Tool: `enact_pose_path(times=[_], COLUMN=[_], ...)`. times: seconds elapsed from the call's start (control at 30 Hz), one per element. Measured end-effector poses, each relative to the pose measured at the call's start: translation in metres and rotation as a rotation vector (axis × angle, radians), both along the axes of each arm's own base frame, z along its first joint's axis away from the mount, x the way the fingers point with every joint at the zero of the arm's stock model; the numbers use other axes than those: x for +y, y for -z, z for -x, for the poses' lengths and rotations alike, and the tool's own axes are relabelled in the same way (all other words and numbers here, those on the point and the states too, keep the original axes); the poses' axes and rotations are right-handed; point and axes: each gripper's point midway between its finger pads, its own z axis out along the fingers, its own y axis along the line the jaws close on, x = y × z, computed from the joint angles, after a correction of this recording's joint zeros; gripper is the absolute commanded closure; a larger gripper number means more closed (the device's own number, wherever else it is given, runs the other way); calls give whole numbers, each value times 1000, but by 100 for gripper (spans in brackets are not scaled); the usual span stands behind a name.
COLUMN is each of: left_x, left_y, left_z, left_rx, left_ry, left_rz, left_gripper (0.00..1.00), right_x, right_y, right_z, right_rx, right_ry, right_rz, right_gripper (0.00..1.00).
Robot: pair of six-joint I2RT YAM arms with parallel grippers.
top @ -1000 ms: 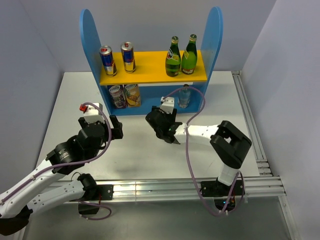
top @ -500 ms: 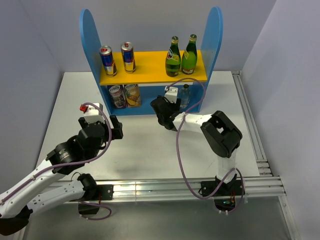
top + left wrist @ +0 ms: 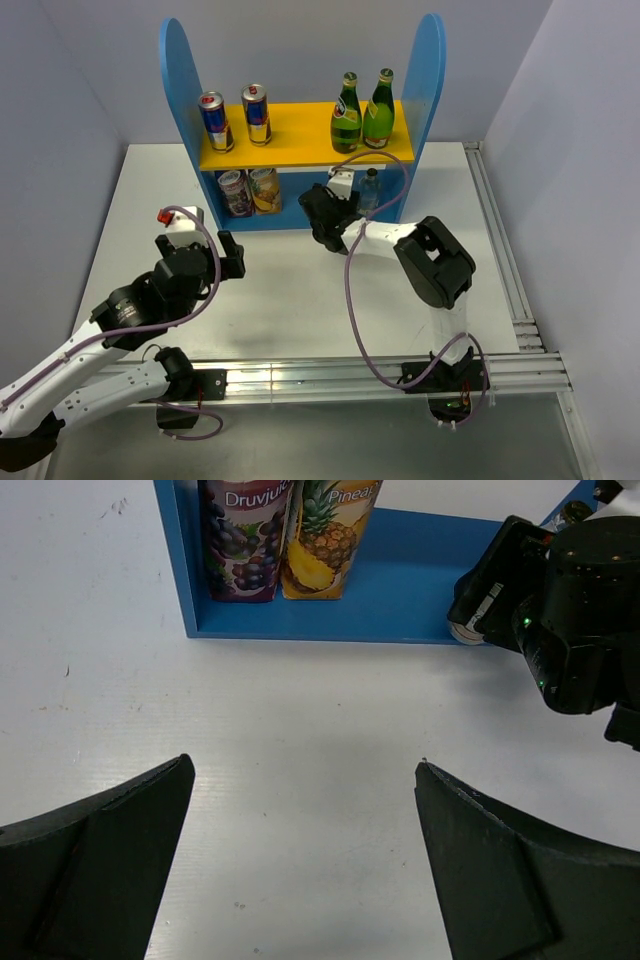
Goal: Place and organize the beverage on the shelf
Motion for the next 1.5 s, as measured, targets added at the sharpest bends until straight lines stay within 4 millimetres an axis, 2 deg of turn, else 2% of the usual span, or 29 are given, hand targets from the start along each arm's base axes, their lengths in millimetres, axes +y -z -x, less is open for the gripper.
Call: enact_pose_path(times=[0.2, 0.33, 0.37, 0.43, 1.17, 1.5], left_x=[0, 0, 0, 0, 2, 2], left_y=[0, 0, 0, 0, -3, -3], left_z=[0, 0, 0, 0, 1, 1], left_rx=[0, 0, 0, -1, -9, -10], left_ry=[0, 0, 0, 0, 0, 1], left_rz=[0, 0, 1, 2, 11, 9], left_gripper=[1, 1, 1, 1, 1, 1], right_x=[4, 5, 5, 5, 10, 14], right_y=[9, 9, 9, 9, 9, 7], right_z=[-10, -13, -13, -13, -14, -5], right_rx=[11, 12, 13, 14, 20, 42], right_ry=[12, 29, 29, 30, 5, -64], right_rz=[11, 0, -2, -5, -26, -33], right_gripper=[100, 25, 13, 5, 0, 0])
